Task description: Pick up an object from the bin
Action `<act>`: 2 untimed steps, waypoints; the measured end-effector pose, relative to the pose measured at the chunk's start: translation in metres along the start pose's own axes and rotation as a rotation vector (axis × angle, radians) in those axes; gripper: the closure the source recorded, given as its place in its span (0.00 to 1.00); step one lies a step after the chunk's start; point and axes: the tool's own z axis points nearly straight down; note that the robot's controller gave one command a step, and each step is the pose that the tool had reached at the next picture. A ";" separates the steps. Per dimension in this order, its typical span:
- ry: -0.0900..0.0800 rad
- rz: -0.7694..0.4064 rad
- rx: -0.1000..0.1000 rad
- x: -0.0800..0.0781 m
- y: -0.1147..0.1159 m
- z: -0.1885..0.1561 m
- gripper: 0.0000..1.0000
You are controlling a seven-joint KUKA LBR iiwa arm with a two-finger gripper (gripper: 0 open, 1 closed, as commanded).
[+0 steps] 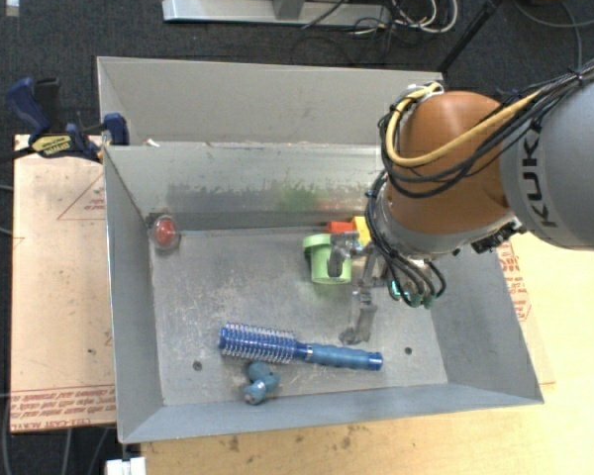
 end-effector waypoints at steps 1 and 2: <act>-0.001 -0.055 0.000 -0.003 -0.012 0.152 0.00; -0.007 -0.054 0.000 -0.005 -0.011 0.148 1.00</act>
Offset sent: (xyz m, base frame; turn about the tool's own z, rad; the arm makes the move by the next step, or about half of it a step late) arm 0.0035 -0.0117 -0.1478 -0.0561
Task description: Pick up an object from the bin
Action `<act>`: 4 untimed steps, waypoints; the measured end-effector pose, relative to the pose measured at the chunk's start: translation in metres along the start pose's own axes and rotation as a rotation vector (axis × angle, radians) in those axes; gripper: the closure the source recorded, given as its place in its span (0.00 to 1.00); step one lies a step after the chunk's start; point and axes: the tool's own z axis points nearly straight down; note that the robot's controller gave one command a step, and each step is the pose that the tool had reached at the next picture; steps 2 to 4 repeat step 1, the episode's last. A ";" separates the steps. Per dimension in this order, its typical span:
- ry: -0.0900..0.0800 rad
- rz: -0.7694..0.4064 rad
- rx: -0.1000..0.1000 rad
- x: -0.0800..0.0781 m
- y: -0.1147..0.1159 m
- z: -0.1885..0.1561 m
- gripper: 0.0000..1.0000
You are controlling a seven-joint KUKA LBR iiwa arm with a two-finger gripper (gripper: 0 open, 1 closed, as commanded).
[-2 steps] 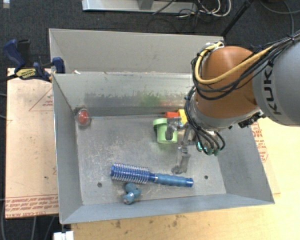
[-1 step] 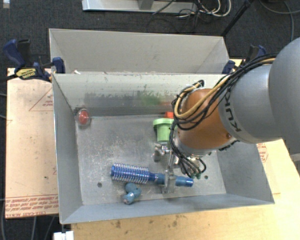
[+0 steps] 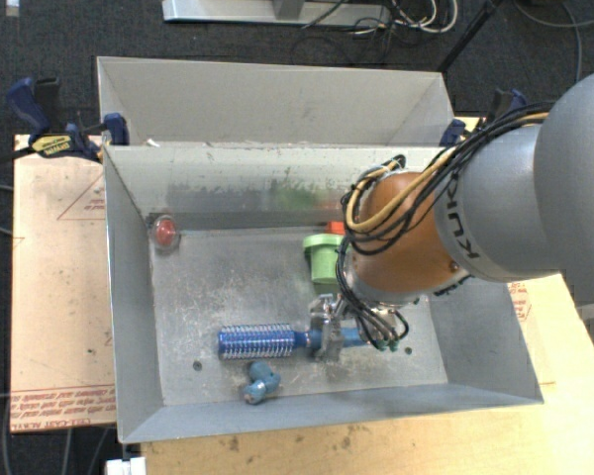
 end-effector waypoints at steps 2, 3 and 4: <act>-0.009 -0.002 0.001 0.028 -0.011 -0.177 1.00; -0.009 -0.002 0.001 0.028 -0.011 -0.177 1.00; -0.009 -0.002 0.001 0.028 -0.011 -0.177 1.00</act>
Offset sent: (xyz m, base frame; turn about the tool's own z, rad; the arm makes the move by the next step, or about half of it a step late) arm -0.0286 -0.0133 0.1736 -0.0044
